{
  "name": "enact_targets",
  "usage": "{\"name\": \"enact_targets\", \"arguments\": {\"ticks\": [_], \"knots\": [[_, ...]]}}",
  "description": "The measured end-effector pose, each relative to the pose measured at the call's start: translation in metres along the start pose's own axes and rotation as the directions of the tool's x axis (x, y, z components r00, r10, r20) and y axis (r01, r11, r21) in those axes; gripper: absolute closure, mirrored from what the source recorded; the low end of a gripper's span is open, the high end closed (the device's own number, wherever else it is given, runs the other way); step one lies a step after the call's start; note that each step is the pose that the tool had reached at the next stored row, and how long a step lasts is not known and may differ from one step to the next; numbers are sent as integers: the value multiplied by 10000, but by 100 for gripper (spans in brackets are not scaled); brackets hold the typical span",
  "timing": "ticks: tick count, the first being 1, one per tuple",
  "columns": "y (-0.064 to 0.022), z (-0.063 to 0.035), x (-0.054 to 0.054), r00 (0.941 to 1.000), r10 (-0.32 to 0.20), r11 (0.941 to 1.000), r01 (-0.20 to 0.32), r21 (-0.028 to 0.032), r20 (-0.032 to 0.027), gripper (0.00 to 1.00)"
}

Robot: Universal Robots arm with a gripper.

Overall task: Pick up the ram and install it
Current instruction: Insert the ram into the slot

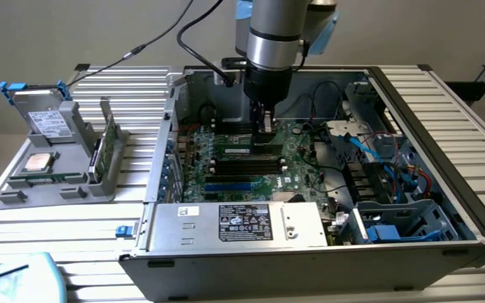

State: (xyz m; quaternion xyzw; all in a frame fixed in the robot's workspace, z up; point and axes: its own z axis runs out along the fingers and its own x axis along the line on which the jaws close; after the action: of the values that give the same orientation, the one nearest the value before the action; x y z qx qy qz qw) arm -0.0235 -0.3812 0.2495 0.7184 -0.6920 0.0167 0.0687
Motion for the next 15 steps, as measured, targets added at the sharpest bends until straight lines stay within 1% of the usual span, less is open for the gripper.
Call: {"name": "enact_targets", "arguments": {"ticks": [9, 12, 15], "knots": [[-6, 135, -26, 9998, 12, 10000, -12, -7, -178, 86], [-8, 156, -31, 9997, 16, 10000, -16, -11, -239, 86], [-7, 155, -31, 9997, 16, 10000, -17, -14, -252, 86]]}}
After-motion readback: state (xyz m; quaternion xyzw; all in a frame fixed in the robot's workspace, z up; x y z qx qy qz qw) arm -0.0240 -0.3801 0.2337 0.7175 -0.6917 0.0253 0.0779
